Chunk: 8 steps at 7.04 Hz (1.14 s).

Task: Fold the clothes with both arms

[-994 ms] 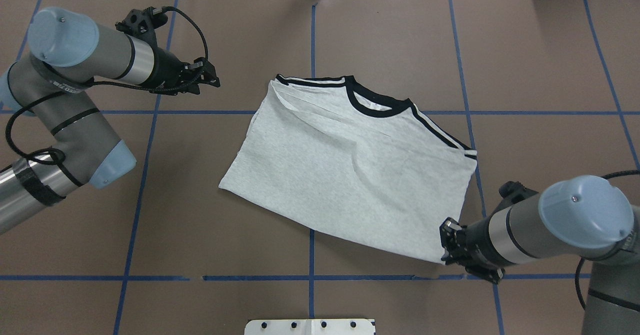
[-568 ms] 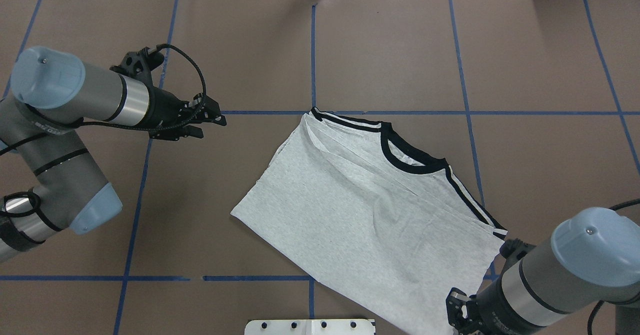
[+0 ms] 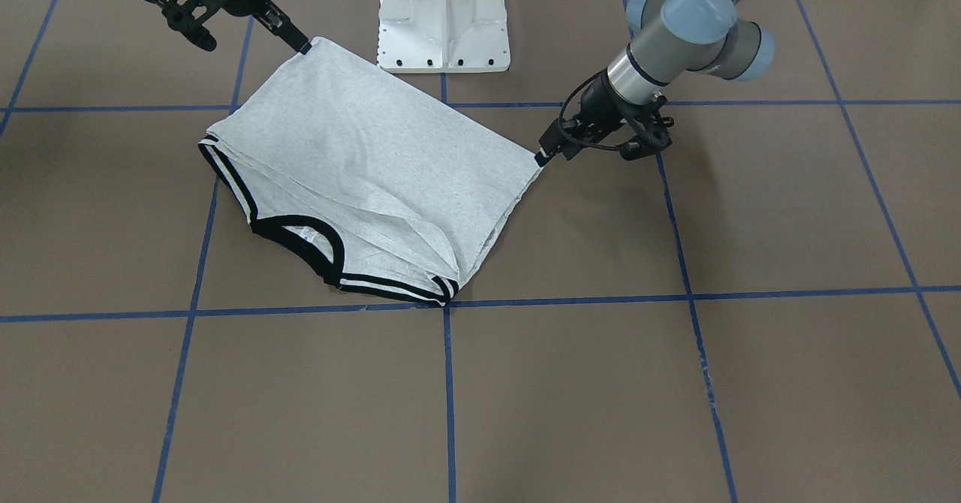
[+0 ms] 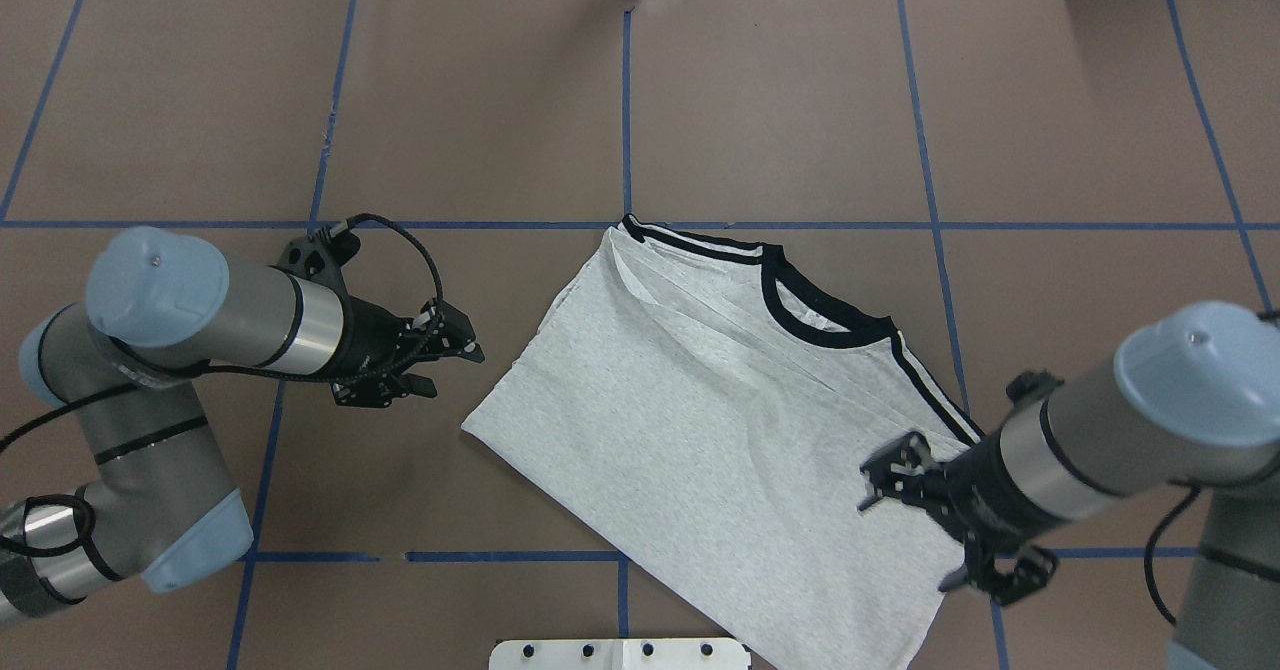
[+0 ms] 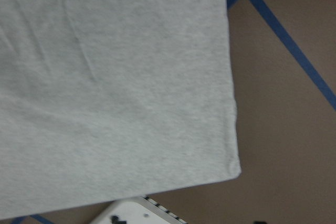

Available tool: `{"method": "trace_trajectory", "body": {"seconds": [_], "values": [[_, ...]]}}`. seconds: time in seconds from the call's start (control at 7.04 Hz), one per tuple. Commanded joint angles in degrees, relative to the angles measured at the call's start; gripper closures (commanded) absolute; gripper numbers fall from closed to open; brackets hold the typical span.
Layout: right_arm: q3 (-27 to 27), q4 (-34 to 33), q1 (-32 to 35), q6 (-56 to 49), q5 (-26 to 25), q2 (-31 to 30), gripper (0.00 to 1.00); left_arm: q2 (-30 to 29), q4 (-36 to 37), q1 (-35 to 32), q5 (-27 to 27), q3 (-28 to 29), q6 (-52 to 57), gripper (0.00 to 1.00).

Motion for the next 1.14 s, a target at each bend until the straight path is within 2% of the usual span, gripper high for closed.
{"method": "trace_trajectory", "body": {"seconds": [0.0,0.14,0.71,0.99], "values": [[-7.5,0.0,13.7,-6.0,-0.1,7.1,0.0,0.0,5.6,3.9,3.4,-0.3,-2.0,0.3],[-8.4,0.0,15.3,-10.0,-0.8,7.2,0.0,-0.1,5.8,4.3,4.5,-0.1,-2.0,0.32],[-12.1,0.4,14.8,-10.1,-2.5,8.6,0.0,-1.0,5.8,6.5,4.7,1.1,-1.8,0.43],[-12.7,0.4,14.3,-10.1,-3.7,8.6,0.0,-1.2,5.9,6.6,5.5,1.9,-1.8,0.55]]}}
